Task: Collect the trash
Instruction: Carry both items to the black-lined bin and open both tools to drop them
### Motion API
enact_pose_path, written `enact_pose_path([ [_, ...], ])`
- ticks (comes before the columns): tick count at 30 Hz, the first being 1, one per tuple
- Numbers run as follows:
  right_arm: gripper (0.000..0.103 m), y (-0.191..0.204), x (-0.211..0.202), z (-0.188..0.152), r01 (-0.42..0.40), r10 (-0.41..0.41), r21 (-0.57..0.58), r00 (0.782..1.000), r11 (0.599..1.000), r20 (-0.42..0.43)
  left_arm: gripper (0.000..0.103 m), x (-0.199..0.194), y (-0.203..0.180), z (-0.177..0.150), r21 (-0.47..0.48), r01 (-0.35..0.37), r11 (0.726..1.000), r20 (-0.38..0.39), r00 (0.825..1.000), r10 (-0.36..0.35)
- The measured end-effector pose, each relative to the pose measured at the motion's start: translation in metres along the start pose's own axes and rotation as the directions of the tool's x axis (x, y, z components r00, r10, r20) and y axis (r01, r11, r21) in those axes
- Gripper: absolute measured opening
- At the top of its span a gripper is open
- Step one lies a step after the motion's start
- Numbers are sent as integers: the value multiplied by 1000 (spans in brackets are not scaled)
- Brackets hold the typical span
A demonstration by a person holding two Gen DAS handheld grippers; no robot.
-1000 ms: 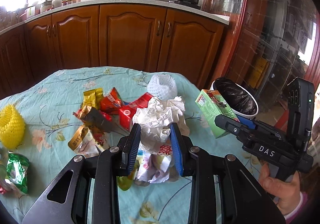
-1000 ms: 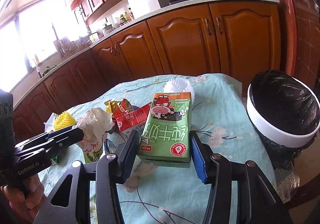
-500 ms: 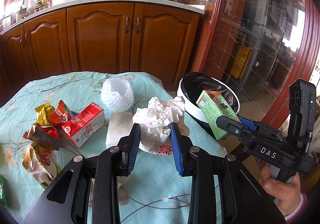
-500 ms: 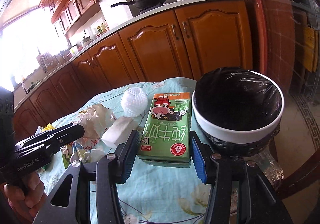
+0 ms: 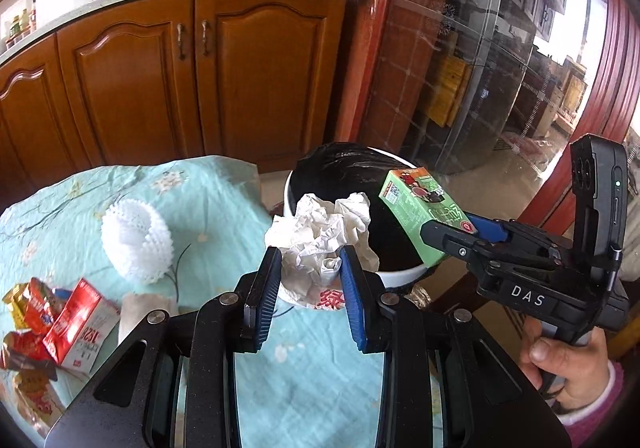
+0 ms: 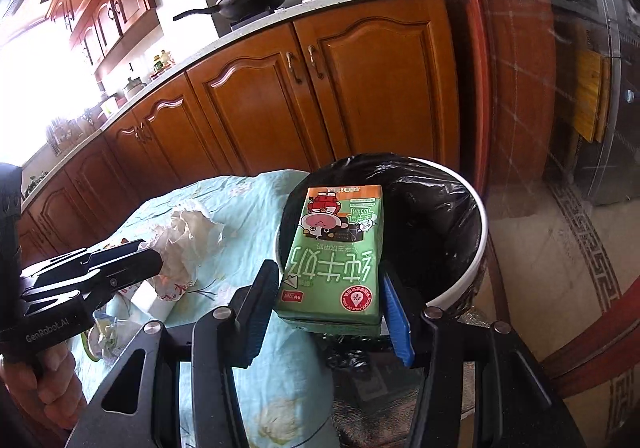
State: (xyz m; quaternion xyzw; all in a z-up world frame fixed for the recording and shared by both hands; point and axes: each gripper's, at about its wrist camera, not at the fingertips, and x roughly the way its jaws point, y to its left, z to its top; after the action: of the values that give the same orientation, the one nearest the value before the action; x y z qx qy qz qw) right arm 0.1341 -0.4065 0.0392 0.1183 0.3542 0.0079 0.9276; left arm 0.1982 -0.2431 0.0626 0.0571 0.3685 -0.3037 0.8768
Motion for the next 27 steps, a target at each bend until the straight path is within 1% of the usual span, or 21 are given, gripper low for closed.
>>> enact_pose_path([
  [7, 51, -26, 24, 20, 26, -27, -18, 997, 999, -76, 29, 45, -17, 36, 30, 42, 999, -89, 995, -40],
  [13, 51, -41, 40, 31, 35, -39, -38, 991, 999, -125, 29, 73, -28, 54, 64, 31, 997, -133, 991, -22],
  [22, 51, -49, 53, 35, 28, -35, -49, 988, 998, -151, 31, 100, -33, 51, 81, 27, 996, -193, 981, -11],
  [25, 53, -53, 55, 33, 30, -36, -35, 986, 999, -162, 37, 105, -32, 50, 81, 28, 996, -209, 978, -11],
  [27, 54, -55, 55, 32, 30, -34, -25, 986, 999, -164, 38, 105, -33, 50, 79, 31, 996, -202, 979, -15],
])
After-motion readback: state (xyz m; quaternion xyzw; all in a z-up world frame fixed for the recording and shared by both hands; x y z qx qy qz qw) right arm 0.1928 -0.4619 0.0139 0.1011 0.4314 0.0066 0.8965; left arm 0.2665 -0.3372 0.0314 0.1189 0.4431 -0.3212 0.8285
